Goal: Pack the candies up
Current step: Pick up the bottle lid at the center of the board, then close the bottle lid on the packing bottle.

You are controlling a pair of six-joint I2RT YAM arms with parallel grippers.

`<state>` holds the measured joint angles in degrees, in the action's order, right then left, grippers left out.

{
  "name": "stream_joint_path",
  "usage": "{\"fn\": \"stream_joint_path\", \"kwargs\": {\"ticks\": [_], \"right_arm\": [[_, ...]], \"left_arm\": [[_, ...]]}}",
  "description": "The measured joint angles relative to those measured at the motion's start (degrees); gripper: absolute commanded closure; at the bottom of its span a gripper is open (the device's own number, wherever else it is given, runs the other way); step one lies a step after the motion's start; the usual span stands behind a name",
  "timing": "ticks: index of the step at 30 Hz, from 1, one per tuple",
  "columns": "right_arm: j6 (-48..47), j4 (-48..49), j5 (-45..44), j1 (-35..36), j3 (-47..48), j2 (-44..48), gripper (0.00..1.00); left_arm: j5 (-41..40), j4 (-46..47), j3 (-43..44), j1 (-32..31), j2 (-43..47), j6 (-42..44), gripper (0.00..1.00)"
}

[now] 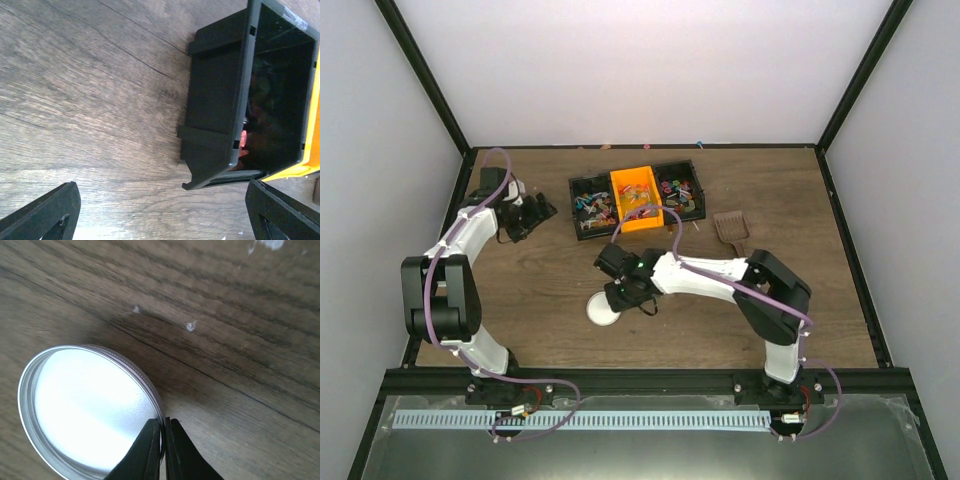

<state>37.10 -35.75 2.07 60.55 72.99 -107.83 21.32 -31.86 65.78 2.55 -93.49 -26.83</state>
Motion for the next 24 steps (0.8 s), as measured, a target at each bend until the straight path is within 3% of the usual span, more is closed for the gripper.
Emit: {"fn": "stream_joint_path", "kwargs": {"ticks": [8,15,19,24], "right_arm": [[0.7,0.3,0.5,-1.9,-0.4,7.4,0.95],[4.1,2.4,4.5,-11.8,-6.9,17.9,0.95],[4.5,1.3,3.6,-17.1,-8.4,23.3,0.95],[3.0,-0.5,1.2,-18.1,-9.1,24.0,0.95]], "left_arm": [[4.9,1.0,0.1,0.0,1.4,-1.5,0.08],[12.3,3.8,-0.7,-0.3,1.8,-5.5,0.08],[14.7,4.8,-2.0,-2.3,1.8,-6.9,0.08],[15.4,5.4,-2.2,-7.1,1.7,-7.8,0.12]]}}
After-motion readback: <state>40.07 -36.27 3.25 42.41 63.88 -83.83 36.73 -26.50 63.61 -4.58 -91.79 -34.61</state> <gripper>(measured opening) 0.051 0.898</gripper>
